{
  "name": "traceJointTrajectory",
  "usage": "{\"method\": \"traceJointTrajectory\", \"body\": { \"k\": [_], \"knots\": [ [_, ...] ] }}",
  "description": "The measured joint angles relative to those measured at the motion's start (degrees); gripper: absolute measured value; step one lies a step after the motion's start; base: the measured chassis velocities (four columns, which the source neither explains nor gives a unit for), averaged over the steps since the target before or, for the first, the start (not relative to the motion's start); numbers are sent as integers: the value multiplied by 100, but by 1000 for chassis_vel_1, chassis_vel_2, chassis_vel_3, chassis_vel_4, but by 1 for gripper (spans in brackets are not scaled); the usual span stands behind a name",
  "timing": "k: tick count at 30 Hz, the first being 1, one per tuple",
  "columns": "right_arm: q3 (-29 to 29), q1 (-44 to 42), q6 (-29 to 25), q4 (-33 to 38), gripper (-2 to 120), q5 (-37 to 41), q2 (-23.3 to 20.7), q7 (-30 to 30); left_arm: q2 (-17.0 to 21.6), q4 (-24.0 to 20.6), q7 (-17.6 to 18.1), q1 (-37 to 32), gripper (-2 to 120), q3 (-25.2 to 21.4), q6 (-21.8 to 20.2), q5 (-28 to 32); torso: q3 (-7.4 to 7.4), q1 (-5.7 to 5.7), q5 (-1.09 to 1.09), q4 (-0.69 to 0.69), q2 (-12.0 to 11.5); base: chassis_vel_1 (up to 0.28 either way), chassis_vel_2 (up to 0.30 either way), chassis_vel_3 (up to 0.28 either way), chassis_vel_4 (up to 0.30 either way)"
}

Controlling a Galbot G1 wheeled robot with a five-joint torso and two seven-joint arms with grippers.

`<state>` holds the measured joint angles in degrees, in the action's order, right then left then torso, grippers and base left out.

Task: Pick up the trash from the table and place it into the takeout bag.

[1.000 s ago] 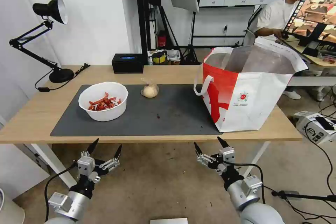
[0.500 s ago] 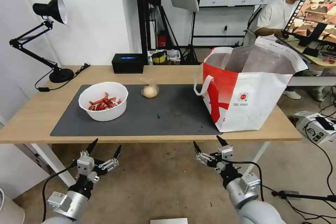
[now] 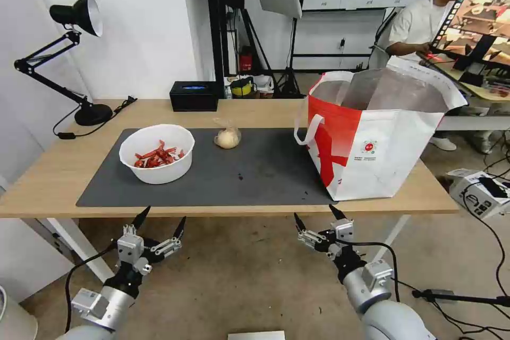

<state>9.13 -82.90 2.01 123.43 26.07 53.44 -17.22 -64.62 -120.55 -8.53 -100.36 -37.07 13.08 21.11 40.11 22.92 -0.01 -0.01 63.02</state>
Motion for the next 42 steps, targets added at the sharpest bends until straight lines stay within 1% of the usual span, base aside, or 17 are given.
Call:
{"method": "traceJointTrajectory", "body": {
  "k": [6, 9, 12, 13, 16, 17, 18, 21, 22, 25, 26, 29, 30, 33, 34, 37, 42],
  "knots": [
    [-349, 701, -48, -147, 100, 324, -132, 29, 24, -19, 10, -8, 100, -51, 13, 5, 0, 0, 0, 1, 0, 0, 0, 0, 0],
    [-860, 1498, -52, -415, 100, 601, -262, 112, 36, -53, 41, -14, 100, -95, 19, 23, 0, 0, 0, 0, 0, 0, 0, 0, 0],
    [-1147, 1911, -65, -578, 100, 712, -266, 125, 35, -70, 72, -17, 100, -106, 19, 21, 0, 0, 0, 0, 0, 0, 0, 0, 0],
    [-1514, 2510, -66, -834, 100, 817, -193, 129, 28, -87, 140, -30, 100, -116, 19, 7, 0, 0, 1, 0, -1, 0, 0, 0, 0],
    [-1860, 3031, -63, -1108, 100, 904, -48, 85, 22, -96, 166, -49, 100, -142, 19, -1, 1, 0, -2, 1, 0, 0, 0, 0, 0],
    [-2177, 3549, -34, -1430, 100, 998, 150, -1, 19, -107, 174, -81, 100, -177, 17, -2, 1, 1, 2, 1, 0, 0, 0, 0, 0],
    [-2177, 3549, -34, -1430, 100, 998, 150, -1, 19, -107, 174, -81, 100, -177, 17, -2, 1, 1, 2, 1, 0, 0, 0, 0, 0],
    [-2664, 4684, 108, -2189, 100, 1198, 667, -221, 12, -119, 178, -143, 100, -259, 17, -1, 1, 1, -1, 2, -1, 0, 0, 0, 0],
    [-2664, 4684, 108, -2189, 100, 1198, 667, -221, 12, -119, 178, -143, 100, -259, 17, -1, 1, 1, -1, 2, -1, 0, 0, 0, 0],
    [-2997, 5546, 320, -3023, 100, 1418, 1153, -357, -1, -116, 180, -178, 100, -303, 23, 3, 1, 1, -2, 3, -1, 0, 0, 0, 0],
    [-2997, 5546, 320, -3023, 100, 1418, 1153, -357, -1, -116, 180, -178, 100, -303, 23, 3, 1, 1, -2, 3, -1, 0, 0, 0, 0],
    [-3259, 6139, 592, -3830, 100, 1725, 1653, -494, -13, -59, 182, -174, 100, -298, 30, 4, 1, 1, -1, 2, -1, 0, 0, 0, 0],
    [-3259, 6139, 592, -3830, 100, 1725, 1653, -494, -13, -59, 182, -174, 100, -298, 30, 4, 1, 1, -1, 2, -1, 0, 0, 0, 0],
    [-3385, 6552, 833, -4612, 100, 1796, 2194, -548, -12, -3, 180, -147, 100, -268, 31, 4, 0, 1, -1, 2, 0, 0, 0, 0, 0],
    [-3385, 6552, 833, -4612, 100, 1796, 2194, -548, -12, -3, 180, -147, 100, -268, 31, 4, 0, 1, -1, 2, 0, 0, 0, 0, 0],
    [-3384, 6904, 1096, -5504, 100, 1821, 2794, -592, 15, 17, 182, -137, 100, -257, 33, 6, 0, 1, 0, 2, -1, 0, 0, 0, 0],
    [-3328, 7136, 1128, -6238, 100, 1737, 3273, -514, 39, 42, 183, -125, 100, -260, 40, 18, 0, 1, -1, 2, -1, 0, 0, 0, 0]
  ]
}}
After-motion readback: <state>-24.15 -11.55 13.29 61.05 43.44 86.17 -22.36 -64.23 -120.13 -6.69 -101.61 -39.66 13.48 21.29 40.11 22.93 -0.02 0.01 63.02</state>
